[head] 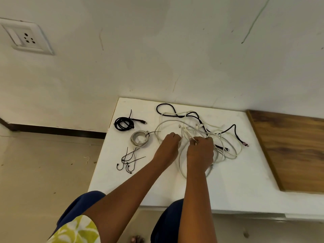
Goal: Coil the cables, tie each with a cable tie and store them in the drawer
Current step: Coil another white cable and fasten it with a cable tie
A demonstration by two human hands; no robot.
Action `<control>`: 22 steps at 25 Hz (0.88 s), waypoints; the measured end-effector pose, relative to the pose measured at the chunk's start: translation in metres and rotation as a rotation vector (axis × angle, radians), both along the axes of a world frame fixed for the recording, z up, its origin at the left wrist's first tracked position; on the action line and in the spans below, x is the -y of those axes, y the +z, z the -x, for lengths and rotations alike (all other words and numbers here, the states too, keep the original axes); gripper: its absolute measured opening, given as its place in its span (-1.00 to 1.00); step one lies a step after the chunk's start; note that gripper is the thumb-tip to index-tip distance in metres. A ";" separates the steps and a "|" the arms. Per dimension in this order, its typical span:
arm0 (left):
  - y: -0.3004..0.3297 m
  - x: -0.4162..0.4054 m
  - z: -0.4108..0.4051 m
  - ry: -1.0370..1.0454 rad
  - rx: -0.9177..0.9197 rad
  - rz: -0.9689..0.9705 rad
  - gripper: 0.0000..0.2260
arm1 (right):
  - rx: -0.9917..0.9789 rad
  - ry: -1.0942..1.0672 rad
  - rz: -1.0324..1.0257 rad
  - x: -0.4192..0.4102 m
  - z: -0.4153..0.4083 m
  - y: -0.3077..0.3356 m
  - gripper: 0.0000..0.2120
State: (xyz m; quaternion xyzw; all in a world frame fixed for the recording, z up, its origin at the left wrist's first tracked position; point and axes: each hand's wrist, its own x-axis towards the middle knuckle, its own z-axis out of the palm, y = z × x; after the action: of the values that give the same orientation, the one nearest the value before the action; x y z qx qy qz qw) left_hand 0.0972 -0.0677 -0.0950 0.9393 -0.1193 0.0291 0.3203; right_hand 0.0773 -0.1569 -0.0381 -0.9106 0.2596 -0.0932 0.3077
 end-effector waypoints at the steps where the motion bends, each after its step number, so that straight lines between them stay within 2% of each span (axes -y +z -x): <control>1: 0.002 0.005 0.004 0.017 0.002 0.084 -0.82 | 0.045 0.000 -0.022 0.006 0.002 0.004 -0.80; 6: 0.017 0.028 0.030 0.072 -0.088 0.390 -0.84 | 0.298 -0.003 -0.218 0.032 0.010 0.021 -0.79; 10: 0.024 0.028 0.039 -0.039 -0.097 0.362 -0.75 | 0.465 -0.011 -0.323 0.028 0.019 0.030 -0.80; 14: 0.032 0.005 0.036 0.075 -0.069 0.312 -0.73 | 0.561 0.004 -0.351 0.021 0.032 0.035 -0.81; 16: 0.041 -0.005 0.037 0.167 -0.048 0.350 -0.76 | 0.589 0.044 -0.339 0.016 0.038 0.036 -0.81; 17: 0.047 -0.009 0.039 0.210 -0.001 0.375 -0.76 | 0.597 0.071 -0.325 0.014 0.040 0.036 -0.80; 19: 0.058 -0.014 0.046 0.261 0.214 0.340 -0.70 | 0.585 0.129 -0.295 0.009 0.045 0.036 -0.78; 22: 0.068 -0.018 0.059 0.210 0.431 0.089 -0.58 | 0.564 0.225 -0.217 0.002 0.052 0.039 -0.79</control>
State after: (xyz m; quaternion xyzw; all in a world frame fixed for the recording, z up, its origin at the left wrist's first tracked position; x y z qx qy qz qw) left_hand 0.0384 -0.0501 -0.0266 0.9036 -0.0853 0.2673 0.3238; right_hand 0.0257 -0.1587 0.0012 -0.8338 0.0700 -0.2792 0.4711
